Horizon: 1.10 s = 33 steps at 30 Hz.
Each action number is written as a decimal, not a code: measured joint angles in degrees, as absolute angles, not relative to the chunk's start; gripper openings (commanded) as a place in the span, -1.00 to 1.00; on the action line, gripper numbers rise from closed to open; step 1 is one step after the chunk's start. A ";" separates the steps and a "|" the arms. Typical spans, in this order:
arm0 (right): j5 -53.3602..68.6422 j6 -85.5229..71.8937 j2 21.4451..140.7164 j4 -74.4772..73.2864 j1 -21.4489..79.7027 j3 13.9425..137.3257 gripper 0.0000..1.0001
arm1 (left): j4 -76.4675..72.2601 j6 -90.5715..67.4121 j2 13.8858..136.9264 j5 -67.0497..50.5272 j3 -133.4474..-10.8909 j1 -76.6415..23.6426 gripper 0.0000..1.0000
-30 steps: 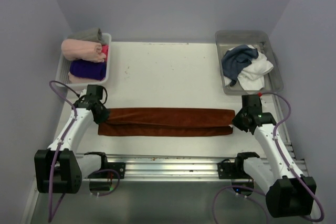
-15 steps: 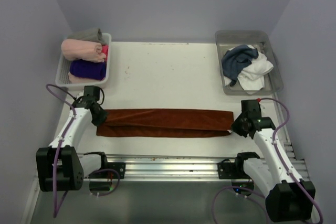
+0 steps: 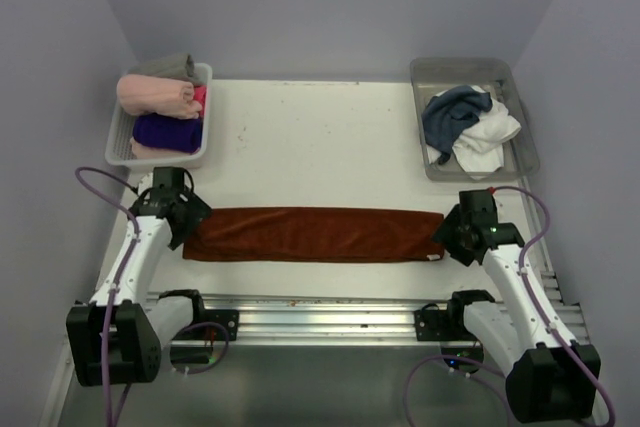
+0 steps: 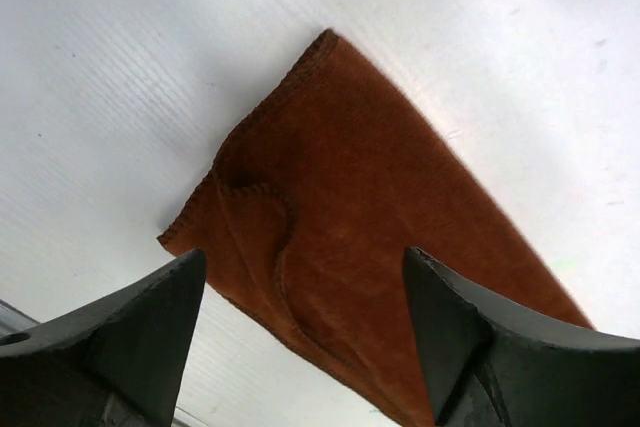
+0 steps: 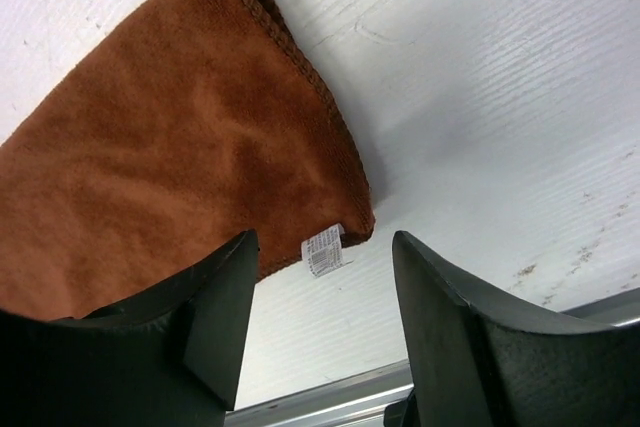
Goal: Roll the towels
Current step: Fold the towel
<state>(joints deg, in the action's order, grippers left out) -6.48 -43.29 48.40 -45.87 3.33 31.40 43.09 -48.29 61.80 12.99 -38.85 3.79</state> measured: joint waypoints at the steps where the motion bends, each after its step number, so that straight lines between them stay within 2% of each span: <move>1: -6.55 -43.07 48.53 -45.89 3.33 31.57 0.19 | 43.11 -48.60 60.18 13.32 -38.96 3.88 0.67; 2: -6.68 -42.81 48.84 -45.87 3.36 31.90 0.11 | 42.98 -48.62 58.35 13.50 -39.24 3.99 0.61; 3: -6.76 -42.46 49.25 -45.74 3.33 32.36 -0.09 | 42.46 -48.42 56.45 13.32 -39.59 4.05 0.48; 4: -6.70 -41.91 49.84 -45.43 3.33 32.93 -0.20 | 41.74 -48.21 54.96 13.06 -39.81 4.10 0.27; 6: -5.91 -41.08 51.18 -43.90 3.33 34.13 -0.40 | 38.85 -46.46 52.42 11.40 -40.21 4.12 0.10; 7: -4.89 -40.71 51.96 -42.46 3.36 34.72 -0.58 | 37.23 -45.52 52.42 10.09 -40.58 4.08 -0.09; 9: -3.03 -40.25 53.63 -39.79 3.90 35.44 -0.76 | 34.92 -44.27 54.11 8.75 -41.15 3.57 -0.20; 10: -2.55 -40.12 54.81 -38.50 4.78 35.79 -0.89 | 33.93 -43.88 55.79 8.49 -41.41 2.79 -0.33; 13: -1.69 -40.05 59.42 -34.89 8.38 36.01 -1.00 | 32.18 -43.79 62.57 8.49 -41.60 -2.33 -0.60; 16: -1.13 -40.69 63.72 -31.38 10.28 35.11 -1.00 | 31.07 -43.92 67.96 7.68 -41.17 -6.07 -0.63; 22: -0.93 -42.68 71.35 -28.05 10.02 32.21 -1.00 | 27.20 -43.92 75.70 5.61 -38.35 -6.42 -0.59; 33: -0.78 -43.83 72.93 -26.37 3.57 33.12 -1.00 | 21.67 -41.85 80.09 2.55 -38.28 -8.21 -0.49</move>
<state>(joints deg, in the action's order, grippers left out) -0.78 -43.83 72.93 -26.37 3.57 33.12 21.67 -41.85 80.09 2.55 -38.28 -8.21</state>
